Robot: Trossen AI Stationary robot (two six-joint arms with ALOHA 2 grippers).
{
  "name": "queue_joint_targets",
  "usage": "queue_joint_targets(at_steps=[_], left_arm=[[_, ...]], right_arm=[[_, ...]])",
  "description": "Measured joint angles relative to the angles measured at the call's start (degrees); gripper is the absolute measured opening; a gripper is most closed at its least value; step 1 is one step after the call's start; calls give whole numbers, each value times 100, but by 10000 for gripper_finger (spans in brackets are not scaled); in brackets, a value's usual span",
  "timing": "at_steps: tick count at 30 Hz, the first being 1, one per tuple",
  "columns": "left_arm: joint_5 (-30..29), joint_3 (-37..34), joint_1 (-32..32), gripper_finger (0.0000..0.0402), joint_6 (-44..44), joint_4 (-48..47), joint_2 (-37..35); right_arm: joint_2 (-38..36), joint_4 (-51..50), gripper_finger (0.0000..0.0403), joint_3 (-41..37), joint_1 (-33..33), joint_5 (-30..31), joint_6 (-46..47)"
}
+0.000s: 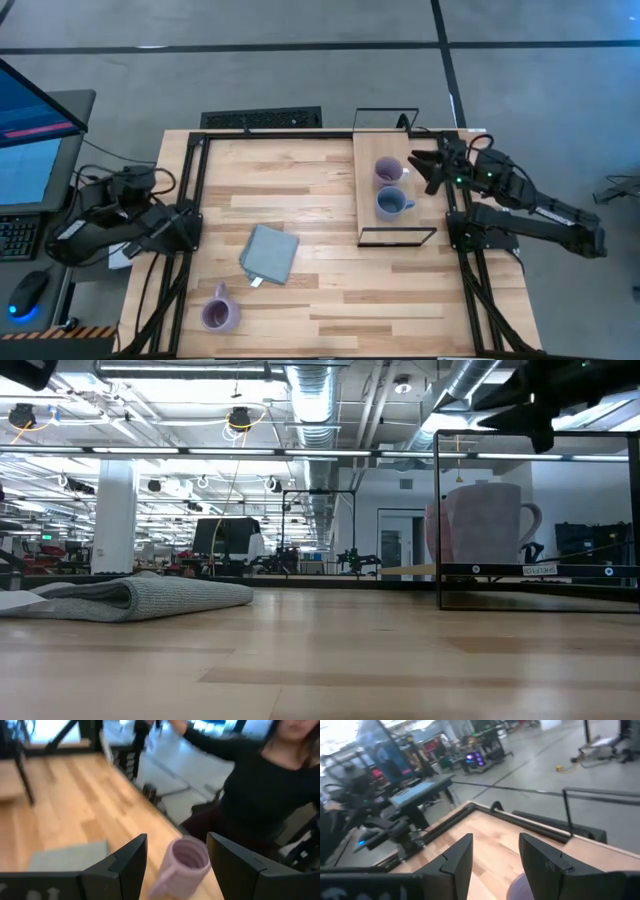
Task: Stack small to large cups/mugs on shelf
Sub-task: Put the purple mug on the shelf
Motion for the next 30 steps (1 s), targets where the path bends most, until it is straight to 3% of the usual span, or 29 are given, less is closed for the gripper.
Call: queue_joint_targets(at_steps=[6,10,15,21,26,30], left_arm=[[-588,609,-526,197,1482,-916,1239],[-1591,721,-833,197,1610,-995,1728],[-1741,721,-1473,197,1894,-909,2236],[-2351,721,-2762,197,1965,-362,2905],[-3602,722,-4082,197,1669,-170,3723],[-4083,721,-4921,197,1218,169,4176]], right_arm=[[311,3,182,0,0,265,62],[439,2,183,0,-3,273,60],[529,2,180,0,-11,290,57],[548,7,183,0,-16,574,53],[547,6,180,0,-16,576,51],[549,4,181,0,-16,576,108]])
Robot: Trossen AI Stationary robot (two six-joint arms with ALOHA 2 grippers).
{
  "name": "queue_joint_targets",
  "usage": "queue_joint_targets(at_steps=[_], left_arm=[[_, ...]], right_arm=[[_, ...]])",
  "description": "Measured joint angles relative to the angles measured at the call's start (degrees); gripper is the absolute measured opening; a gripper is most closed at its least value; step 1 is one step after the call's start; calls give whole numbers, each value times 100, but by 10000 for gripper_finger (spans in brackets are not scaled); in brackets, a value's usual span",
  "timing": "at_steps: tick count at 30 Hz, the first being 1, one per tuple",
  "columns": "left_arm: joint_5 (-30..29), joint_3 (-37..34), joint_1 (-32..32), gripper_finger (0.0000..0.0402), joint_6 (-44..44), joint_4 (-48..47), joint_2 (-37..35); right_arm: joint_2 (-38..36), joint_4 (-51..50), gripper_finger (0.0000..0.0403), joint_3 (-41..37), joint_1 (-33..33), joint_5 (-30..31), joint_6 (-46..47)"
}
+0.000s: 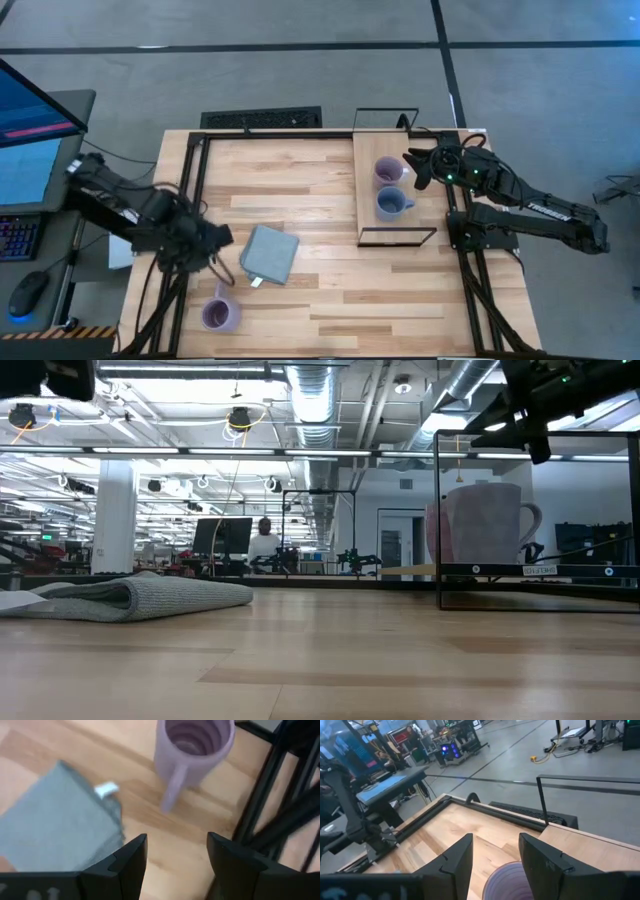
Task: Stack small to large cups/mugs on shelf
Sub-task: Put the purple mug on the shelf
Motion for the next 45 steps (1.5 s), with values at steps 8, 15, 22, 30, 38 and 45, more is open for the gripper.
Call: queue_joint_targets(at_steps=[8,15,22,30,38,45], left_arm=[[-670,2,-975,197,-619,759,792],[-703,2,-1361,197,-823,1012,1711],[-636,2,-1598,197,-92,1067,2116],[-648,0,-1595,197,-480,1181,2116],[-650,0,-1395,197,-442,1128,2116],[-450,0,-1368,197,-629,1146,2116]], right_arm=[[-1,-2,181,0,2,0,39],[20,-8,182,0,22,-12,42],[20,-7,180,0,22,-22,41],[20,-7,183,0,17,-24,41],[20,-11,181,0,17,-24,39],[20,-13,182,0,17,-26,39]])
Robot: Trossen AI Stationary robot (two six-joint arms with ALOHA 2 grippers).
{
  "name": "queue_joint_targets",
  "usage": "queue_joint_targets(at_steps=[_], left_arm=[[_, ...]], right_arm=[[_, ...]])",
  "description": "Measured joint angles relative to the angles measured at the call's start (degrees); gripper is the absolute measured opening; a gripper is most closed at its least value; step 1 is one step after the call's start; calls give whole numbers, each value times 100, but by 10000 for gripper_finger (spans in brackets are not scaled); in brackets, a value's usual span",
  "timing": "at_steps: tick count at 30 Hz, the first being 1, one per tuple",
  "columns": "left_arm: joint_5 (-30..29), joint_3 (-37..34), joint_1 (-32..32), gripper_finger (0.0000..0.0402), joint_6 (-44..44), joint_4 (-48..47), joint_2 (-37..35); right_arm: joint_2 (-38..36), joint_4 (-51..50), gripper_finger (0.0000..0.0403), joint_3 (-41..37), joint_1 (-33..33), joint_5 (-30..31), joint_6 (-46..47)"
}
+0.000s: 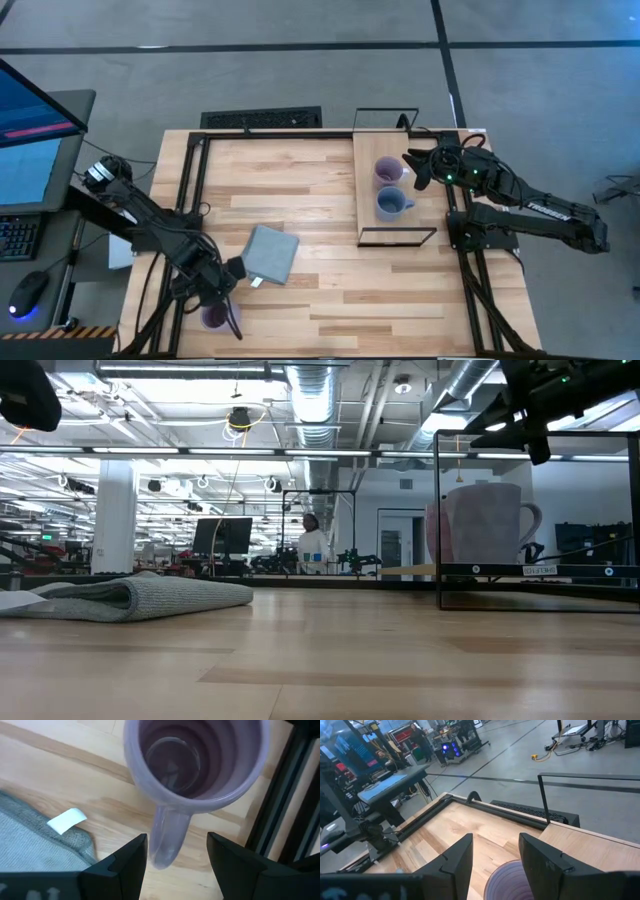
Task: Stack small to large cups/mugs on shelf
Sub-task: Put the purple mug on the shelf
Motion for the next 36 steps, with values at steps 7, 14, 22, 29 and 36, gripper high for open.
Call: queue_joint_targets(at_steps=[7,14,22,29,36], left_arm=[[108,0,0,197,103,129,0],[103,0,0,197,107,181,22],[83,0,2,147,103,179,22],[64,0,3,77,103,179,22],[24,0,59,53,98,204,22]], right_arm=[[0,0,181,0,0,0,0],[5,-2,181,0,0,0,0],[11,-76,182,2,0,-2,0],[9,-214,180,2,0,-2,2],[11,-213,183,2,0,-2,2]])
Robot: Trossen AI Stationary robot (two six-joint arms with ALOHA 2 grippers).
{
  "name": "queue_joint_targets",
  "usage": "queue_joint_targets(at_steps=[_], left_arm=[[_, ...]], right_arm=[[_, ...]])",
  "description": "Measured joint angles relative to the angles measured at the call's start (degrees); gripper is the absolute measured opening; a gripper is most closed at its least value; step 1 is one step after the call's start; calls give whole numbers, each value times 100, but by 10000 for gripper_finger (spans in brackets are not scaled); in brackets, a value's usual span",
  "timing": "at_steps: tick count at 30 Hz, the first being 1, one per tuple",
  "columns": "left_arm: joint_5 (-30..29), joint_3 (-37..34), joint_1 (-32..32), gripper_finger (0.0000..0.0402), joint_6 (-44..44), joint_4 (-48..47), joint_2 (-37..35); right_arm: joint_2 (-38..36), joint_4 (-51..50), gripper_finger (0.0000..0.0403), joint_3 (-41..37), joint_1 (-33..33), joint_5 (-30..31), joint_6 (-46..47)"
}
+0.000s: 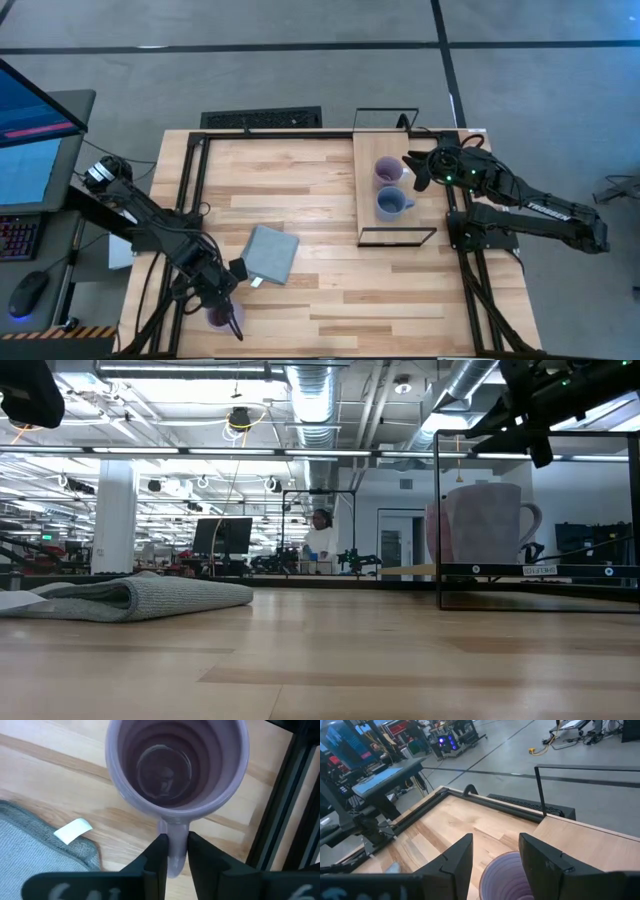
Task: Stack small to large cups/mugs on shelf
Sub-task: Put the purple mug on the shelf
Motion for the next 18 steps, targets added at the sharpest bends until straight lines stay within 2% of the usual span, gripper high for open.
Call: queue_joint_targets(at_steps=[8,14,18], left_arm=[[-19,0,162,31,-2,-31,0],[-38,0,264,31,-2,-49,0],[-340,43,253,31,-24,-94,-70]], right_arm=[[0,1,180,0,0,0,0],[0,1,183,0,0,0,0],[-1,-19,180,0,0,0,0]])
